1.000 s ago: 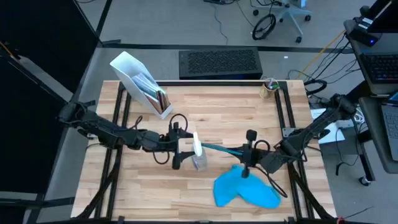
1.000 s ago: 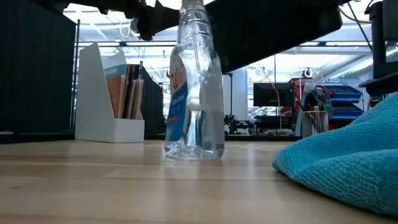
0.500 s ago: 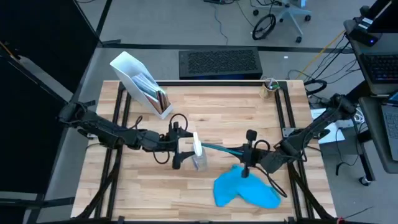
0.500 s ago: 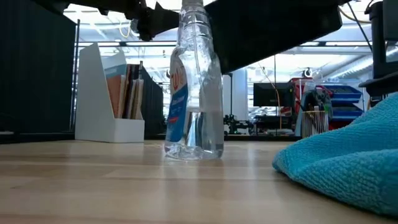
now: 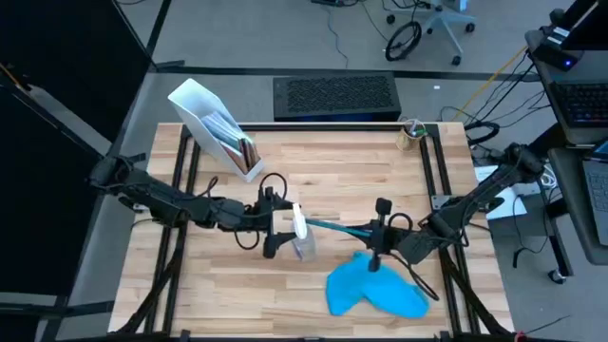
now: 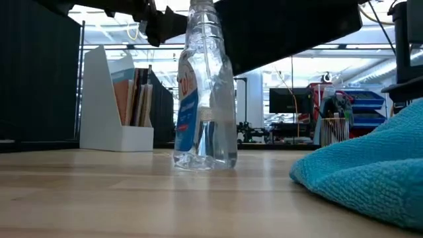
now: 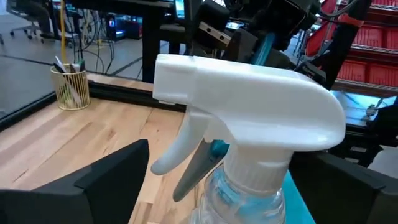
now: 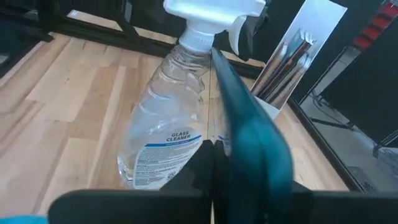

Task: Apply microfiber cloth
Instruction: Spray the front of the tablet with the spray cleaning bottle

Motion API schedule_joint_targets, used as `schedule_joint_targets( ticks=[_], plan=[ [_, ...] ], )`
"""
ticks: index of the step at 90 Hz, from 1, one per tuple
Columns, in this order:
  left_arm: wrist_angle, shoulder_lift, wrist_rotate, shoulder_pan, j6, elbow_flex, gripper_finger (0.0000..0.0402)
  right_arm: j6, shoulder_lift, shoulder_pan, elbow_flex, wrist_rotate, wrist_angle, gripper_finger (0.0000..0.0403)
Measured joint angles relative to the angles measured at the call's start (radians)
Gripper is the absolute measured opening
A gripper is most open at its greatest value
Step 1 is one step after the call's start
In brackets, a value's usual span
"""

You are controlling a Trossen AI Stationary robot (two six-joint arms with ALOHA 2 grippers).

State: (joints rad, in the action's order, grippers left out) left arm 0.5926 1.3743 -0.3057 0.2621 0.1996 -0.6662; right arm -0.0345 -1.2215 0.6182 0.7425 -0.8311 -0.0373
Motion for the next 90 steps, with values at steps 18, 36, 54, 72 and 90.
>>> schedule_joint_targets(
  ticks=[18,36,54,72,90],
  plan=[
    [0.001,0.000,-0.034,0.000,0.029,0.000,0.0358,-0.013,-0.032,-0.002,0.000,-0.016,-0.044,0.0009],
    [0.060,0.045,-0.071,0.001,0.030,-0.010,0.0358,-0.020,-0.061,-0.003,0.000,-0.035,-0.068,0.0009],
    [0.065,0.087,-0.081,0.000,0.032,-0.025,0.0358,-0.026,-0.047,0.010,0.000,-0.065,-0.025,0.0009],
    [0.053,0.083,-0.088,-0.002,0.030,-0.024,0.0358,-0.051,-0.024,0.019,0.000,-0.073,0.037,0.0009],
    [0.052,0.088,-0.086,-0.001,0.030,-0.024,0.0358,-0.057,-0.025,0.018,0.000,-0.045,0.027,0.0009]
  ],
)
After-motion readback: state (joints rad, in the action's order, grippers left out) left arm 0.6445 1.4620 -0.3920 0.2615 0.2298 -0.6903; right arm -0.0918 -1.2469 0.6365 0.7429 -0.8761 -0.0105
